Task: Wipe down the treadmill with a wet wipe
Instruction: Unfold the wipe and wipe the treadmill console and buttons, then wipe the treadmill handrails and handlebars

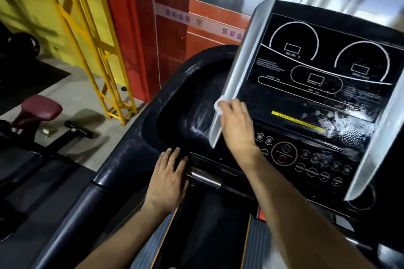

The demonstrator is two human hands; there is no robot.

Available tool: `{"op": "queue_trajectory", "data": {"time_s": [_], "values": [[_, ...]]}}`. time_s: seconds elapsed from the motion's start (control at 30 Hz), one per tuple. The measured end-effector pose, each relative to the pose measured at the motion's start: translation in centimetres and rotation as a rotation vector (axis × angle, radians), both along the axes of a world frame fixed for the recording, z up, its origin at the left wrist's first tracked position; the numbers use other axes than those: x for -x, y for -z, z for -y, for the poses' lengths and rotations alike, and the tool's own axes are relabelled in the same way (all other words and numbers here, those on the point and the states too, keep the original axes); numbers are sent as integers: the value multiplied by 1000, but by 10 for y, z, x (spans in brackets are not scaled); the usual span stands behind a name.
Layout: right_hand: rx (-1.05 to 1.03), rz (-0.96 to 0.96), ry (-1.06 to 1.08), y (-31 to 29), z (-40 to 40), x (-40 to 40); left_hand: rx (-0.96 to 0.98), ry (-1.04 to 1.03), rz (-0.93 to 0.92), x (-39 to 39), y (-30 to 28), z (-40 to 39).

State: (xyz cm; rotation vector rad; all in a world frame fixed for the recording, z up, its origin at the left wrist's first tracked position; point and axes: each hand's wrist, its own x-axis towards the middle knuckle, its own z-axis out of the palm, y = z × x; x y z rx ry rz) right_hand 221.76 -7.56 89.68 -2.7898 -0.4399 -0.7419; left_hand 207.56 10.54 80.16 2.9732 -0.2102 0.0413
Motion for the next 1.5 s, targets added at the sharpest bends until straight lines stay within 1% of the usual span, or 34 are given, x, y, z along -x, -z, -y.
{"op": "queue_trajectory", "data": {"time_s": [0.1,0.2,0.3,0.37,0.4,0.47,0.57,0.67,0.77,0.83,0.9,1.0,1.03,1.1,1.17,1.23,1.3,1.37,1.5], "values": [[-27,28,14,-35,4,-31,-17,0,-6,0,0,0],[-21,37,23,-41,-2,-35,-22,9,-16,0,0,0],[116,5,-15,-8,-14,-3,-30,12,-24,1,1,-1],[205,-71,-43,21,-20,28,-26,17,-27,0,-1,-3],[229,-105,-53,32,-22,38,-25,20,-26,-1,-2,-5],[245,-112,-67,35,-24,41,-9,28,-11,-2,-3,-9],[210,-73,-2,1,-25,12,34,50,42,-4,-1,-17],[96,-4,95,-50,-20,-25,103,30,84,-10,-8,-25],[34,-6,128,-82,-20,-49,121,0,138,-22,-20,-32],[82,22,84,-90,-24,-58,116,-20,182,-33,-28,-37],[175,19,-24,-93,-31,-69,126,-70,219,-45,-34,-44],[286,34,-127,-105,-47,-95,115,-161,215,-58,-33,-61],[294,50,-112,-111,-51,-107,105,-176,196,-59,-29,-67],[282,58,-6,-123,-55,-134,71,-153,155,-60,-21,-74],[279,33,112,-128,-59,-161,64,-126,170,-59,-15,-77],[231,10,161,-120,-68,-176,79,-132,178,-61,-13,-79],[181,-34,138,-105,-82,-180,76,-139,190,-63,-12,-79],[116,-56,69,-89,-102,-175,90,-138,231,-63,-11,-78],[111,-186,-242,-47,-160,-121,202,-103,268,-62,-10,-92]]}}
